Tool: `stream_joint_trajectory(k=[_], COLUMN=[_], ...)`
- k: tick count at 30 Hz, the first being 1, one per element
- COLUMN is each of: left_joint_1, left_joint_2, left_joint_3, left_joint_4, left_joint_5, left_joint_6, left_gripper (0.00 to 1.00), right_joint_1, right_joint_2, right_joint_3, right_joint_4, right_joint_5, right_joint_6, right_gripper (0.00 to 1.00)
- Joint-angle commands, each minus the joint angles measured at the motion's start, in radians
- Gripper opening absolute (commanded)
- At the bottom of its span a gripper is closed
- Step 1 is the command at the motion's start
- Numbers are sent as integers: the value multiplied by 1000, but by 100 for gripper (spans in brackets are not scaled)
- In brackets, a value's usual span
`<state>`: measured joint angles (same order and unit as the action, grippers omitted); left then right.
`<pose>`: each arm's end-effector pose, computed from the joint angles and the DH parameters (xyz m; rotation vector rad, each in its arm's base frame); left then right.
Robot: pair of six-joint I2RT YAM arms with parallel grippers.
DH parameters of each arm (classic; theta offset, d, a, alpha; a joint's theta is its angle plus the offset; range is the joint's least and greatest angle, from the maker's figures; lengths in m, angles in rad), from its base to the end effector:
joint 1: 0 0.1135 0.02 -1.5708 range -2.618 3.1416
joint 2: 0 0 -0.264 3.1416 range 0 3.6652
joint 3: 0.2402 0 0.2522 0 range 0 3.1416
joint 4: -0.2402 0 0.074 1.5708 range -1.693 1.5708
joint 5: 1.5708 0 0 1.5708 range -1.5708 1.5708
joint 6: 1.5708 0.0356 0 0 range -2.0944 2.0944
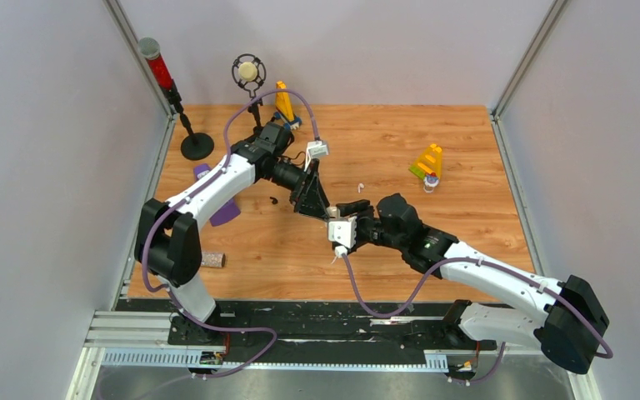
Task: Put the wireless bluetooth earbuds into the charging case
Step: Pick up the charging case at the center of the board.
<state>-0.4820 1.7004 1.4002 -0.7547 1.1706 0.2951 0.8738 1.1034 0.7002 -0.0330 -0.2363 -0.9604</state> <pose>0.2942 -0.1909 0.2837 1.2437 1.9764 -1.5746 0.1530 0.1958 0.2624 -1.6737 1.0923 0.1814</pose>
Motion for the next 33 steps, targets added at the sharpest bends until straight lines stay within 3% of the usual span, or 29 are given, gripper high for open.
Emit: stream_joint_trajectory(k=[1, 7, 16, 20, 23, 33], left_joint_1=[-8, -16, -29, -36, -38, -43], left_joint_2=[1, 16, 34, 50, 57, 58], left_joint_3=[43, 48, 62, 68, 75, 76], left_joint_4=[-43, -61, -79, -79, -81, -82], left_joint_5=[27, 13, 16, 13, 12, 1], left_joint_6=[54, 68, 76, 72, 69, 72], left_gripper=[87, 94, 88, 79, 65, 46], right_joint_1=[2, 2, 4, 7, 9, 12], right_joint_2=[-11, -15, -17, -16, -17, -17], right_joint_3=[-11, -15, -21, -21, -19, -19], right_joint_4=[85, 96, 95, 83, 77, 74], right_joint_5=[13, 16, -7, -17, -23, -26], right_joint_6=[-17, -18, -15, -17, -17, -18], right_gripper=[46, 46, 46, 46, 46, 47])
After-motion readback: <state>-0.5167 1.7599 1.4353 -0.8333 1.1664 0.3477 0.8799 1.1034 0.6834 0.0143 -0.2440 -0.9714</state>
